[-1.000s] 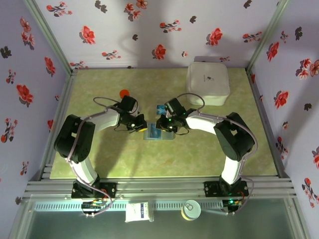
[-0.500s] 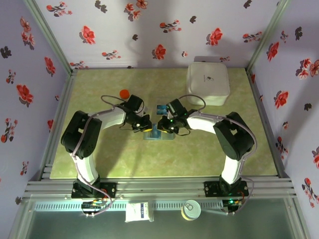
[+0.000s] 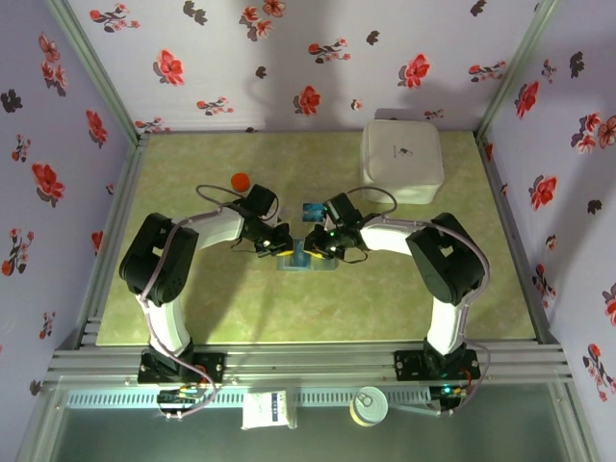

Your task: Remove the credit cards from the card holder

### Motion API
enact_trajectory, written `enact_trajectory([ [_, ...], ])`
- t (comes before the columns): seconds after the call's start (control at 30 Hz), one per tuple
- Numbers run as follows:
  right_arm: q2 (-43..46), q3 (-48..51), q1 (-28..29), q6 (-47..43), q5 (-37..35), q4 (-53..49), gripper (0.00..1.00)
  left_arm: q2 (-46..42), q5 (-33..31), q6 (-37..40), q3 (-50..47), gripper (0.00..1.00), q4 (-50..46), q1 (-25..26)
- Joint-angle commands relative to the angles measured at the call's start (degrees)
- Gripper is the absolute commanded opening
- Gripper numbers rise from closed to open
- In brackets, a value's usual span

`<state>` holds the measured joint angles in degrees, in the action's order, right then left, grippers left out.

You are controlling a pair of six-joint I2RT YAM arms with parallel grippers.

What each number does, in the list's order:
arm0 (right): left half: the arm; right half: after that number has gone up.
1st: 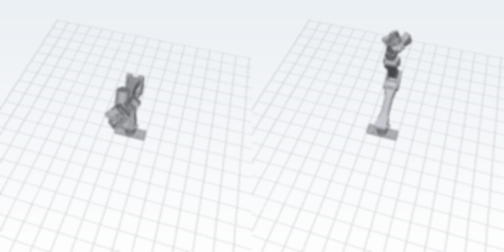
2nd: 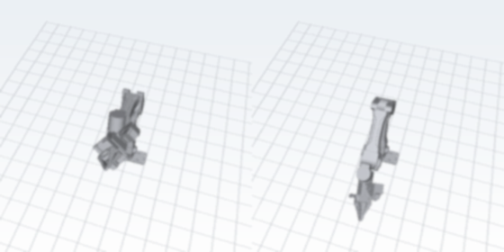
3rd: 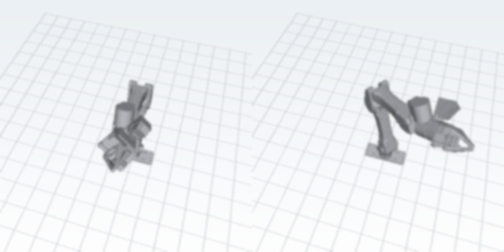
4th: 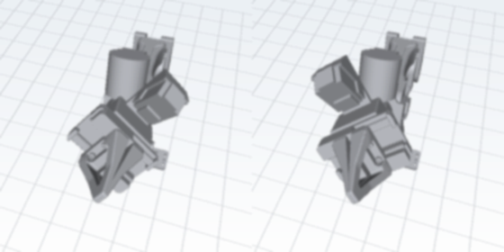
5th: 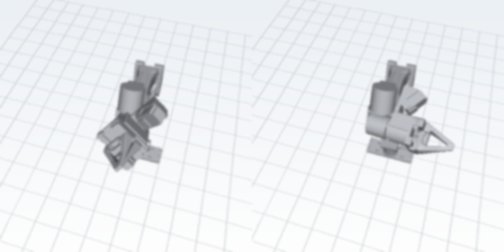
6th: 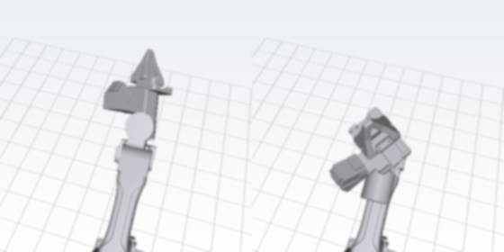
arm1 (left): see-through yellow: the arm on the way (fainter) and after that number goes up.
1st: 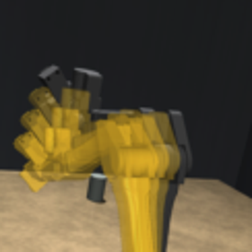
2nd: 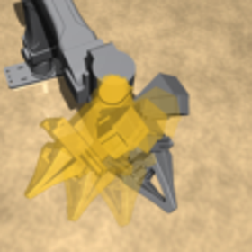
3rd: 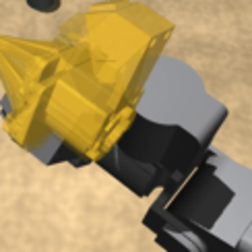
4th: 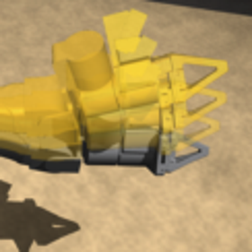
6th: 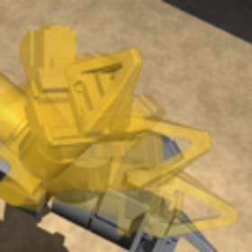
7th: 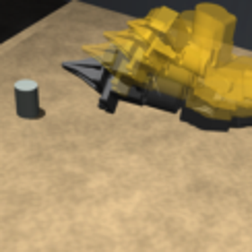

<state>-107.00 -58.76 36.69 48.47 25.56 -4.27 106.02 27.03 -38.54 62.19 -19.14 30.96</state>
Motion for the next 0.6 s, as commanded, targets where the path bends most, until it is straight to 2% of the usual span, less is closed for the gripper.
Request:
enact_trajectory([
  [0.0, -1.8, 0.88, -0.39, 0.31, 1.17, 1.04, 0.24, 0.85, -0.46, 1.2, -1.06, 0.0, -2.62, -0.02],
  [0.57, -0.35, 4.88, -1.0, 5.59, 6.19, 13.22, 0.14, 0.77, -0.05, 0.68, -1.03, 0.0, -2.01, -0.02],
])
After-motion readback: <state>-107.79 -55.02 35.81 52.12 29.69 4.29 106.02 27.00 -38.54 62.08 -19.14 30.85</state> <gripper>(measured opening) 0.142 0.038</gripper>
